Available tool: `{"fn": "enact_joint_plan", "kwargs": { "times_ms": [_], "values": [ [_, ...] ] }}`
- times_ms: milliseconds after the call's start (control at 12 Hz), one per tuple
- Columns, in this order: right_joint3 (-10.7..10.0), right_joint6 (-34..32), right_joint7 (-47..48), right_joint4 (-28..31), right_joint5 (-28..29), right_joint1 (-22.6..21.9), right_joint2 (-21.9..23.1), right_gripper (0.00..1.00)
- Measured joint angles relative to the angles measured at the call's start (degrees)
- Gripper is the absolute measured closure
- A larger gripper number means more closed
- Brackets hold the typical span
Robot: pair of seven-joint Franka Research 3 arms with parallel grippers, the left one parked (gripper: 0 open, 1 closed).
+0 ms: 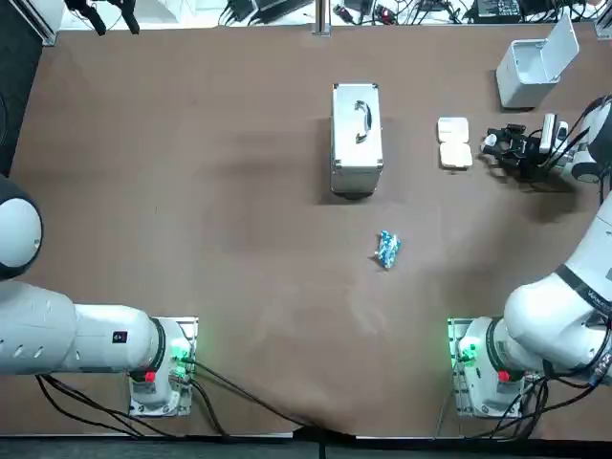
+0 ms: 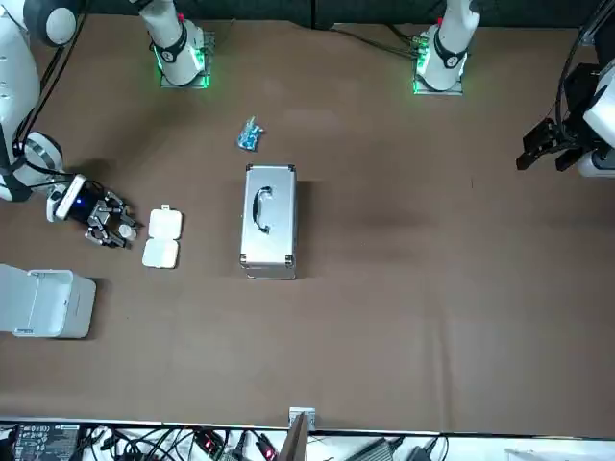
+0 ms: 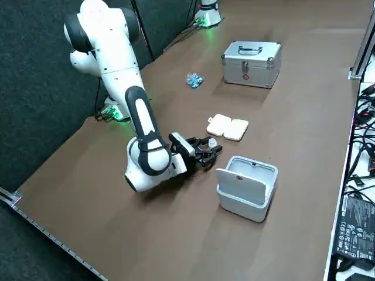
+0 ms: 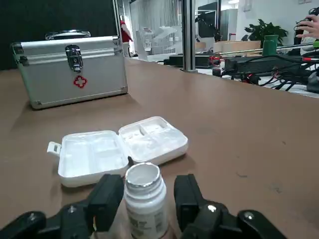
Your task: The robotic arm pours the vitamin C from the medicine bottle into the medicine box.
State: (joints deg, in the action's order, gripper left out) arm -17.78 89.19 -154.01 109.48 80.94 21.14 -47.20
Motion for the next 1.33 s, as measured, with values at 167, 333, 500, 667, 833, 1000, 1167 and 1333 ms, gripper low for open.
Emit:
{"fn": "enact_joint_plan", "kwargs": {
  "times_ms": [167, 333, 500, 667, 833, 1000, 1167, 1333],
  "values": [
    [0.00, 0.00, 0.00, 0.00, 0.00, 0.00, 0.00, 0.37],
    [0.01, -0.01, 0.00, 0.00, 0.00, 0.00, 0.00, 0.43],
    [0.01, -0.01, 0.00, 0.00, 0.00, 0.00, 0.00, 0.47],
    [0.04, -0.03, 0.00, 0.00, 0.00, 0.00, 0.00, 0.54],
    [0.12, -0.04, 0.00, 0.00, 0.00, -0.03, 0.00, 0.55],
    [0.27, -0.05, 0.00, -0.05, 0.00, -0.16, 0.00, 0.55],
    [0.40, -0.05, 0.00, -0.18, 0.00, -0.47, 0.00, 0.57],
    [0.46, -0.05, 0.01, -0.41, 0.00, -0.84, 0.07, 0.57]
  ]
}}
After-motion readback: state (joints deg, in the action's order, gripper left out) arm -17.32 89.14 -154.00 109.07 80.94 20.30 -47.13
